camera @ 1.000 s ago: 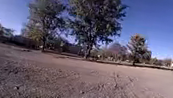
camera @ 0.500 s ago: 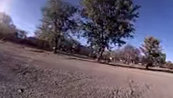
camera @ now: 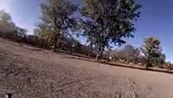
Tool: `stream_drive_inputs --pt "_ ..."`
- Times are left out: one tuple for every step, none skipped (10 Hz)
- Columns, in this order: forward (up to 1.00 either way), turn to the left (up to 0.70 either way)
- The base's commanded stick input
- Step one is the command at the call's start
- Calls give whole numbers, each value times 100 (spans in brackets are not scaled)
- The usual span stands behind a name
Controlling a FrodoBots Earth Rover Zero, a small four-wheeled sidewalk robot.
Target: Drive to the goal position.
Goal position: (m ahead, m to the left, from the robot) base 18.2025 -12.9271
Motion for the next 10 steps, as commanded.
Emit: stream_drive_inputs --pt "50 0" --pt "50 0" --pt "50 0" --pt "50 0" --pt "50 -46" --pt "50 -46" --pt "50 -44" --pt "50 -41" --pt "50 0" --pt "50 0"
